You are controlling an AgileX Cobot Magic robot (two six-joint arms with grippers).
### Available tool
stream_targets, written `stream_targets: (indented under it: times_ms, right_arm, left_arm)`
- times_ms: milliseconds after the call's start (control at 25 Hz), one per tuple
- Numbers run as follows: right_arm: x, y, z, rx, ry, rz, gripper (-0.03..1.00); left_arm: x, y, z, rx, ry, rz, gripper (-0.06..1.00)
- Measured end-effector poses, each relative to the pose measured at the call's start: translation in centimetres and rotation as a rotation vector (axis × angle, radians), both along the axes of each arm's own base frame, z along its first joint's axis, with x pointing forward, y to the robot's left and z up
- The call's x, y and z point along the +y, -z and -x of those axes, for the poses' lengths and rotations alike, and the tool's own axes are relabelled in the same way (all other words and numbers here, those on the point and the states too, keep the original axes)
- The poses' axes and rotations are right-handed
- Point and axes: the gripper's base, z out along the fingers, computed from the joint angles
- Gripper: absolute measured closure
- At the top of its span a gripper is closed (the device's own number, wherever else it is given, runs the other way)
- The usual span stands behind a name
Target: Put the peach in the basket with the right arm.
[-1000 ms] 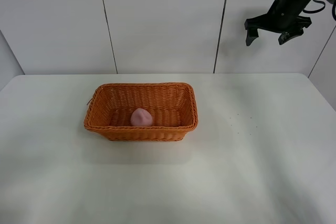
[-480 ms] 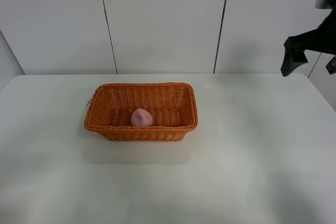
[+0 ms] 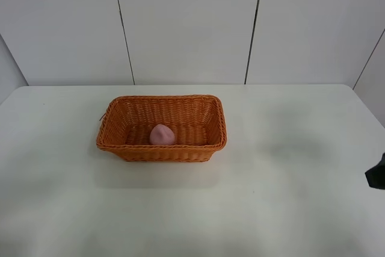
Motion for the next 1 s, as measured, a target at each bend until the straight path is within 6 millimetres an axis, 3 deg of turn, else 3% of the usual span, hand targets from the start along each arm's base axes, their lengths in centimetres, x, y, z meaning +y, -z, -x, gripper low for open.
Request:
stream_targets:
  times_ms: [160, 440, 760, 1000]
  right_arm:
    - [-0.1, 1.7, 3.8, -0.127, -0.003, -0.001, 0.27]
    - [-0.2, 0.7, 7.8, -0.377, -0.002, -0.007, 0.27]
    - [-0.3, 0.4, 11.1, -0.594, -0.002, -0.013, 0.27]
    - [-0.3, 0.4, 11.3, -0.605, -0.002, -0.007, 0.27]
  left_arm:
    - [0.0, 0.0, 0.0, 0.0, 0.0, 0.0, -0.05]
    - [0.0, 0.0, 0.0, 0.0, 0.0, 0.0, -0.05]
    - [0.0, 0.0, 0.0, 0.0, 0.0, 0.0, -0.05]
    - [0.0, 0.0, 0.0, 0.0, 0.0, 0.0, -0.05]
